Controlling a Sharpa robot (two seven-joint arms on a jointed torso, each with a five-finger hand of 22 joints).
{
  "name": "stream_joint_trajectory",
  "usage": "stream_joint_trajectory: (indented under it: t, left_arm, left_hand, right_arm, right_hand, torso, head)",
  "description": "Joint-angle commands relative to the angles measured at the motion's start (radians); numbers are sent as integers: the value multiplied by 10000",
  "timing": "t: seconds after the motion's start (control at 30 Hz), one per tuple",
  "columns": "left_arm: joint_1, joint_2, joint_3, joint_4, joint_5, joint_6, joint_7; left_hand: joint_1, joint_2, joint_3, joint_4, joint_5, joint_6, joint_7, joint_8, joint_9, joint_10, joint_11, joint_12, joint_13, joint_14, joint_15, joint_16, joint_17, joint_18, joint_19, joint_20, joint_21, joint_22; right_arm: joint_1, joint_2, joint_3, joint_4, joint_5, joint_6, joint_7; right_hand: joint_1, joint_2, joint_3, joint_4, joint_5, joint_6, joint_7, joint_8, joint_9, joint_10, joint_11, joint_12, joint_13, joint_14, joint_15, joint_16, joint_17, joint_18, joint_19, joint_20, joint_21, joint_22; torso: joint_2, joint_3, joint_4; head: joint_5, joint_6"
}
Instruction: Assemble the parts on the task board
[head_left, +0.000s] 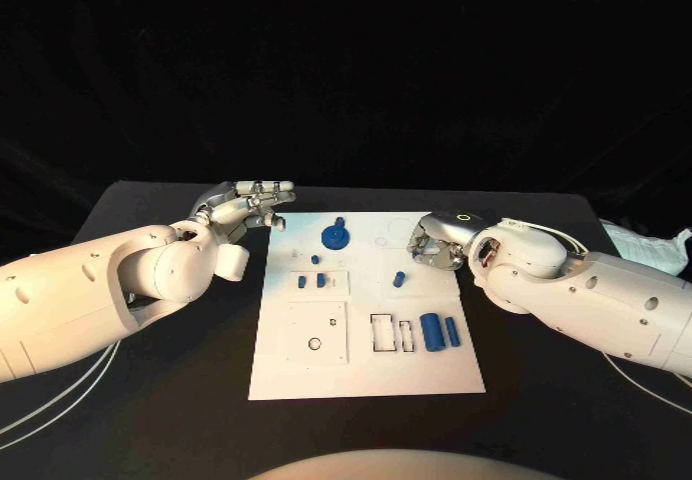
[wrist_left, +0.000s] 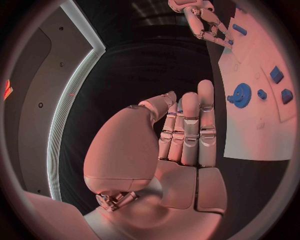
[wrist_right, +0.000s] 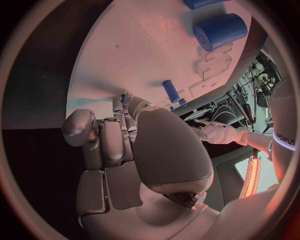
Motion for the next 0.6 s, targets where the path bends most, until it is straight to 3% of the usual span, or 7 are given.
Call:
stream_joint_trajectory:
  t: [0.03,0.3,0.6]
  left_arm:
    - [3,5,2,25,92,230,83]
    - [3,1,2,30,41,242,47]
    - [2,2,2,15,6,259,32]
  left_hand:
    - [70,76,-52,-7,4,-74,35,42,-12,-54,42,50,-3,-33,66,-55,-19,178,-55,10,-44,-15]
    - [80,85,-78,-25,6,-95,50,37,-14,-83,55,59,-7,-56,74,-63,-37,176,-67,14,-58,-25]
    - [92,91,-95,-42,6,-109,58,33,-15,-102,62,65,-10,-72,79,-68,-49,175,-76,16,-68,-31]
  right_arm:
    - [-72,17,-70,-23,-378,605,-157]
    - [-81,56,-89,31,-889,364,-390]
    - [-98,0,-93,342,-1093,-542,-595]
  right_hand:
    - [-96,35,159,-84,-39,144,-22,78,34,193,-37,48,-13,366,-32,31,44,92,94,-39,36,53]
    - [-9,121,567,-473,-66,385,-50,130,112,545,-115,24,-18,391,-104,103,108,64,178,-119,142,210]
    - [-172,100,771,-631,-96,471,-47,121,153,683,-132,-63,-27,377,-124,15,-47,39,247,-150,236,352]
  torso:
    - [-6,1,0]
    - [-2,0,-1]
    - [-2,9,-3]
  head:
    - [-9,-11]
    - [-19,-18]
    - [-41,-18]
